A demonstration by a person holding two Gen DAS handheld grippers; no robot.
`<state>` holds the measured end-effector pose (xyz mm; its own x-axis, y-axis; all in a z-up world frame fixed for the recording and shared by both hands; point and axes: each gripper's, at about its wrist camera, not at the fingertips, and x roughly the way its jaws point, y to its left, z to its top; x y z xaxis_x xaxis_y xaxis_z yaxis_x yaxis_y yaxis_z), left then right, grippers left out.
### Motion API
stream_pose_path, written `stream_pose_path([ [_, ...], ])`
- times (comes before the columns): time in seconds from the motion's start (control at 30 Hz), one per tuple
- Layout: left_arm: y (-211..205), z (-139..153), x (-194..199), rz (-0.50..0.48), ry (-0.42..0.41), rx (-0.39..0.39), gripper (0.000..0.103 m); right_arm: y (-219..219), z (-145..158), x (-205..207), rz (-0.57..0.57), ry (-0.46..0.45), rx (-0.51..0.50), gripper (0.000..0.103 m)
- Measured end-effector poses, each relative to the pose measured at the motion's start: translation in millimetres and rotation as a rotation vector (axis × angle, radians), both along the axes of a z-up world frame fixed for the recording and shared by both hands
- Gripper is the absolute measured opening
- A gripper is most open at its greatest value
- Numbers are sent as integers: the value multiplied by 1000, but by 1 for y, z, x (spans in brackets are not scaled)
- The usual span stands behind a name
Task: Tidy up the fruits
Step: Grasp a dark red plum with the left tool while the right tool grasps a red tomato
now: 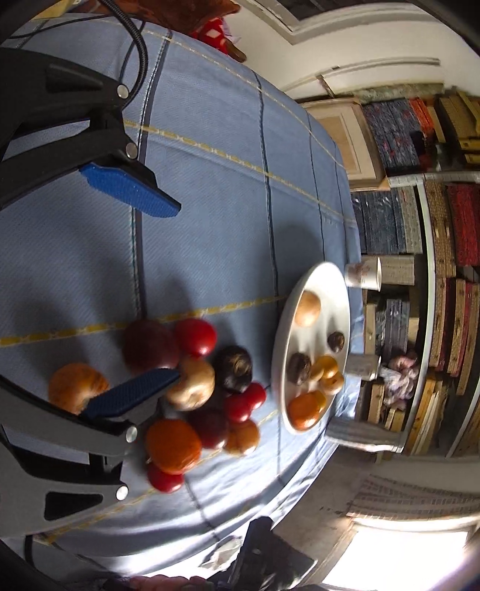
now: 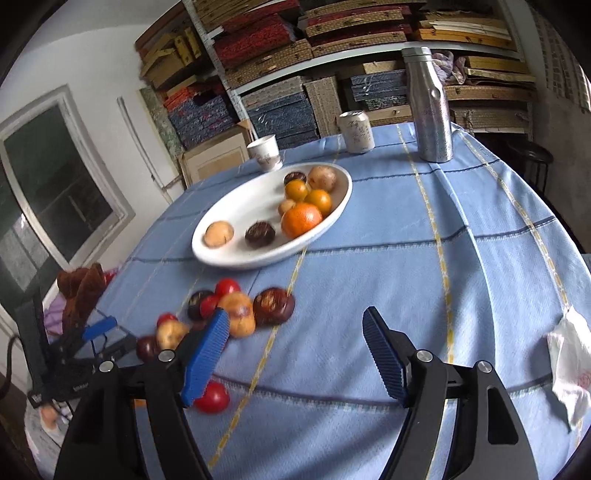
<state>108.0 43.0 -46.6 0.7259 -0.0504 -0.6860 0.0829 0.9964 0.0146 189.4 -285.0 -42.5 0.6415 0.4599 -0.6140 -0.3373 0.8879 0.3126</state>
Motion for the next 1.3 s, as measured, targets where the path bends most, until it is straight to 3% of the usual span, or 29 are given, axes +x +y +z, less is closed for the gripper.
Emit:
stream_pose_path([
  [0.07, -4, 1, -1, -14, -7, 12, 89, 7, -8, -11, 28, 3, -30, 78],
  [0.4, 3, -9, 9, 10, 57, -8, 89, 22, -11, -23, 75, 3, -72, 82],
  [0.6, 29, -2, 6, 133, 16, 8, 89, 21, -11, -24, 77, 3, -71, 82],
  [0.7, 47, 2, 3, 194, -2, -23, 89, 21, -11, -25, 79, 0, -69, 82],
  [0.8, 48, 5, -1, 166, -16, -52, 89, 22, -11, -25, 82, -2, -71, 82],
  [1.0, 27, -5, 6, 102, 26, 13, 89, 25, -10, -28, 95, -9, -83, 82],
  [1.3, 26, -8, 34, 103, 33, 18, 89, 29, -12, -28, 104, -4, -101, 82],
])
